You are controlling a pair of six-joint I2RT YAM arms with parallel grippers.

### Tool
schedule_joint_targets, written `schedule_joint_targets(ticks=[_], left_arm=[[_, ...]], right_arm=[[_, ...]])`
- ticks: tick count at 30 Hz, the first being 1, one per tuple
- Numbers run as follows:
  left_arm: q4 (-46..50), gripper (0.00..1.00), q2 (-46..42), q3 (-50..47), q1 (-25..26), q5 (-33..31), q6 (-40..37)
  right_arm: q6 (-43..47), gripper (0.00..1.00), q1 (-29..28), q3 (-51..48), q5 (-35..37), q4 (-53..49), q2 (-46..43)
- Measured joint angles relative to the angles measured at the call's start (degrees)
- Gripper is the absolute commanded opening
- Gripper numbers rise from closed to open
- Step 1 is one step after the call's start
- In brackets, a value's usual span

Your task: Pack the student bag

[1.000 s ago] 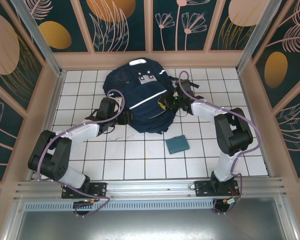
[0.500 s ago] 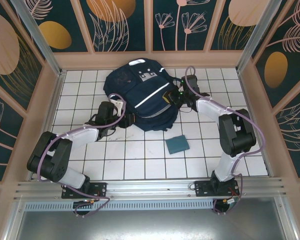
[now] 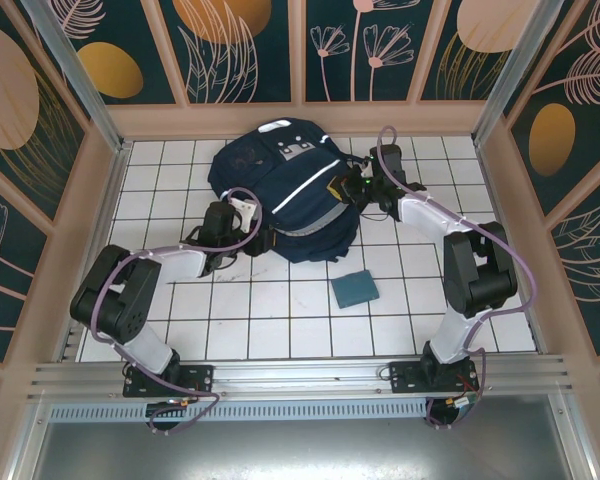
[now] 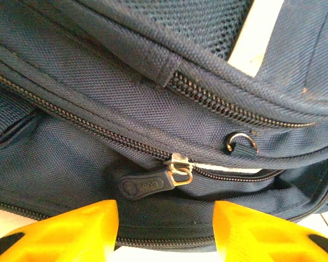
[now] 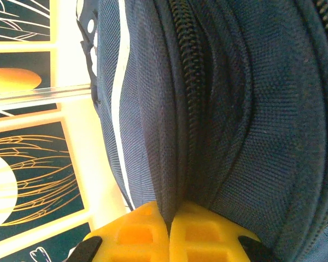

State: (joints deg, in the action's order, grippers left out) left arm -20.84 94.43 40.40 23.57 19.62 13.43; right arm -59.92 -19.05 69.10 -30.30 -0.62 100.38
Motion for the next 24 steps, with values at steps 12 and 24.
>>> schedule_joint_targets(ticks=[12,24], left_arm=[[-4.17,0.36,6.03,3.21,0.0,0.57,-3.23],[-1.7,0.05,3.87,3.23,0.11,1.01,-2.71]], right_arm=[[0.0,0.0,0.22,0.04,-1.07,0.39,0.0],[0.0,0.0,0.26,0.07,-1.01,0.39,0.0]])
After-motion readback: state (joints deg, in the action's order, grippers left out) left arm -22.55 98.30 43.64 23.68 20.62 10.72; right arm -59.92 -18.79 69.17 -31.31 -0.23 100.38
